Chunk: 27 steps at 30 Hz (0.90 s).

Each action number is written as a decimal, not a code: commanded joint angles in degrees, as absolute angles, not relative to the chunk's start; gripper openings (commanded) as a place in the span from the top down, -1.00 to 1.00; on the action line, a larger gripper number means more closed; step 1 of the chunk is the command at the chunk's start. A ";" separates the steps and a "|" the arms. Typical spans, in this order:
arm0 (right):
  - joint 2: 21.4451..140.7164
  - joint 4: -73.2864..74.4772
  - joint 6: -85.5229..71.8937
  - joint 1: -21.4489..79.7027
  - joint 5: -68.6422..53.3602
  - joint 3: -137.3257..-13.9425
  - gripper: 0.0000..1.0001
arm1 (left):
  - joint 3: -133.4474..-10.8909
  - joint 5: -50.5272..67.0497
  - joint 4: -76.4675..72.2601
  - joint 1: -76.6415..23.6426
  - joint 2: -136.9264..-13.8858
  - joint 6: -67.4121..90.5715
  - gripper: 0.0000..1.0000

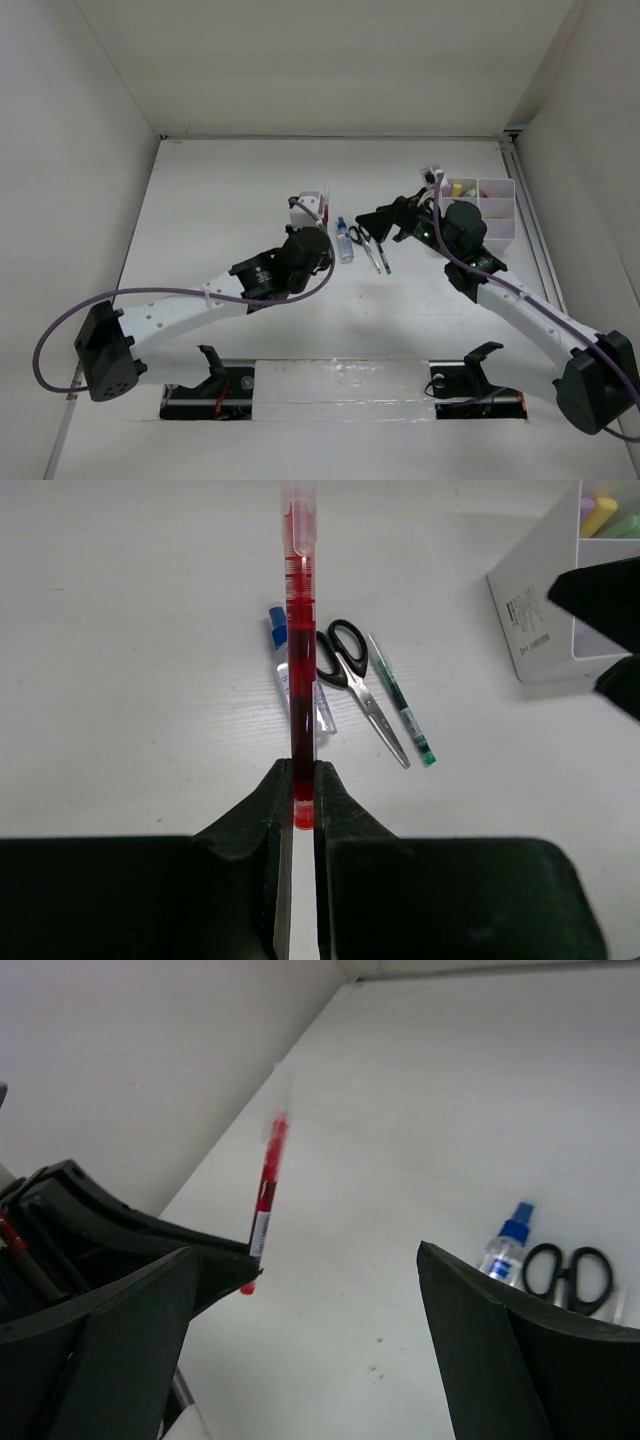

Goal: Sort the stationery into containers
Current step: Pick up the pen from the center of the board.

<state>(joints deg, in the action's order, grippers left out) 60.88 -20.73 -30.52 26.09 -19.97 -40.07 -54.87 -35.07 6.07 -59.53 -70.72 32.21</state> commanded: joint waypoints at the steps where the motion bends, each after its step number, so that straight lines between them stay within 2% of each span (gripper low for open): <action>1: 62.05 -27.60 -31.73 30.75 -18.47 -42.27 -0.89 | -50.46 -29.63 -3.06 -58.62 -66.72 24.09 1.00; 6: 66.61 -28.82 -31.72 33.57 -15.82 -44.38 -0.89 | -47.56 -21.03 -7.55 -58.62 -60.39 21.10 1.00; 13: 72.06 -31.28 -32.25 36.39 -13.10 -47.99 -0.87 | -47.55 -17.58 -8.09 -58.62 -59.77 19.95 1.00; 18: 74.53 -33.75 -33.49 36.39 -12.57 -49.83 -0.69 | -47.02 -15.47 -8.09 -58.62 -60.29 19.95 1.00; 20: 75.15 -34.54 -34.10 36.39 -13.36 -50.45 -0.36 | -47.02 -16.08 -7.47 -58.62 -60.29 19.95 1.00; 21: 75.67 -34.54 -34.10 36.91 -13.36 -50.45 -0.09 | -47.02 -16.78 -7.47 -58.62 -60.90 19.95 1.00; 22: 75.67 -34.54 -34.10 36.91 -13.88 -50.45 0.45 | -47.02 -16.79 -6.95 -58.62 -60.91 19.95 1.00; 23: 75.67 -34.54 -34.10 36.91 -13.89 -50.45 0.77 | -47.02 -17.57 -6.94 -58.62 -60.91 19.95 1.00; 24: 75.67 -34.54 -34.10 36.91 -14.58 -50.45 1.00 | -47.02 -18.80 -6.94 -58.62 -60.91 19.95 1.00; 25: 75.67 -33.84 -34.10 36.91 -14.59 -50.97 1.00 | -47.02 -19.42 -6.42 -58.62 -60.91 19.95 0.89; 26: 75.67 -33.84 -34.10 36.91 -14.59 -50.98 1.00 | -47.02 -19.42 -6.42 -58.62 -61.43 19.95 0.59; 27: 75.67 -32.88 -32.97 36.91 -14.59 -50.98 1.00 | -47.54 -21.08 -5.81 -58.62 -61.44 19.95 -0.66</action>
